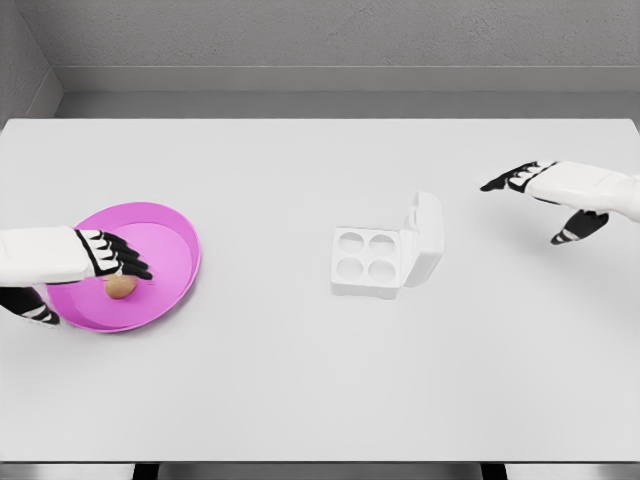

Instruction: Pack egg into the box and close the box lid

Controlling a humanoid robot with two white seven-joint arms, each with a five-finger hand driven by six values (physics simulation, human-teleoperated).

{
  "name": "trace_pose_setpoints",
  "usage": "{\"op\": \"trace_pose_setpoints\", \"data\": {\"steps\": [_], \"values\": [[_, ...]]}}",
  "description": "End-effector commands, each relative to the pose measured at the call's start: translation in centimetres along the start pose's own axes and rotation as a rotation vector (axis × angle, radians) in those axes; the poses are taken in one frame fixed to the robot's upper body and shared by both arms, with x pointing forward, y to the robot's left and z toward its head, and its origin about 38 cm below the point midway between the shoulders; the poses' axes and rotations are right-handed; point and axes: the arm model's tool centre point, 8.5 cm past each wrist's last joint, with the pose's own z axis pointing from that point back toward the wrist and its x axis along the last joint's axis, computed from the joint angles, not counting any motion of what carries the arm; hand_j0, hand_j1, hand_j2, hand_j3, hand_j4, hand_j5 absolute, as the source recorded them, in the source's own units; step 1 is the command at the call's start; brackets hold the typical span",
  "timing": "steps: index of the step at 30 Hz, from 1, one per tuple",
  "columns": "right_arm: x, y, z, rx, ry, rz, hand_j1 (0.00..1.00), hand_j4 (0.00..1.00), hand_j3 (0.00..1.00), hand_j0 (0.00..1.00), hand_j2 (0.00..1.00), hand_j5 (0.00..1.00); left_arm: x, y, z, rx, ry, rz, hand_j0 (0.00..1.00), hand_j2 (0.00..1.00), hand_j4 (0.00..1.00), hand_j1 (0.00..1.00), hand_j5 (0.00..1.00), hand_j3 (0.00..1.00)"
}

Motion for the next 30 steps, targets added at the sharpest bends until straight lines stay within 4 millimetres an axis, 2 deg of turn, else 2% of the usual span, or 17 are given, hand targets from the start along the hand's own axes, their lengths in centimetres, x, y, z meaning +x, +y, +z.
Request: {"op": "trace_pose_setpoints", "data": {"steps": [1,3,5,7,12,16,20,21,23,30], "values": [[-0.1,0.6,0.4,0.034,0.006,0.005,1.00,1.00,1.00,1.00,1.00,1.00,-0.1,-0.1,0.2,-0.017,0.012,-0.008,1.00,1.00,1.00,1.00,1.00,1.00],[0.0,0.8,0.1,0.046,-0.002,0.010,1.00,1.00,1.00,1.00,1.00,1.00,-0.1,0.5,-0.2,0.004,0.005,-0.017,1.00,1.00,1.00,1.00,1.00,1.00],[0.1,1.3,-0.1,0.065,-0.008,0.010,1.00,1.00,1.00,1.00,1.00,1.00,0.2,0.9,-1.8,0.049,-0.031,-0.013,1.00,1.00,1.00,1.00,1.00,1.00],[0.3,2.0,-0.4,0.091,-0.014,0.008,1.00,1.00,1.00,1.00,1.00,1.00,0.3,1.0,-1.8,0.055,-0.033,-0.012,1.00,1.00,1.00,1.00,1.00,1.00],[-0.6,2.7,0.5,0.116,-0.018,0.017,1.00,1.00,1.00,1.00,1.00,1.00,0.3,1.0,-1.9,0.064,-0.044,0.001,1.00,1.00,1.00,1.00,1.00,1.00],[-0.9,2.7,0.9,0.123,-0.018,0.027,1.00,1.00,1.00,1.00,1.00,1.00,-1.4,0.0,-3.3,0.094,-0.024,0.060,1.00,1.00,1.00,1.00,1.00,1.00],[-0.8,2.7,0.9,0.122,-0.021,0.030,1.00,1.00,1.00,1.00,1.00,1.00,-1.4,0.0,-3.6,0.103,-0.031,0.063,1.00,1.00,1.00,1.00,1.00,1.00],[-0.7,2.8,0.8,0.126,-0.023,0.029,1.00,1.00,1.00,1.00,1.00,1.00,-1.1,-0.8,-4.2,0.078,-0.047,0.077,1.00,1.00,1.00,1.00,1.00,1.00],[-0.6,3.1,0.7,0.132,-0.031,0.028,1.00,1.00,1.00,1.00,1.00,1.00,-1.2,-1.0,-4.3,0.072,-0.046,0.082,1.00,1.00,1.00,1.00,1.00,1.00],[-0.9,4.2,0.9,0.160,-0.044,0.027,1.00,1.00,1.00,1.00,1.00,1.00,-2.7,-2.1,-4.8,0.082,-0.017,0.136,1.00,1.00,1.00,1.00,1.00,1.00]]}}
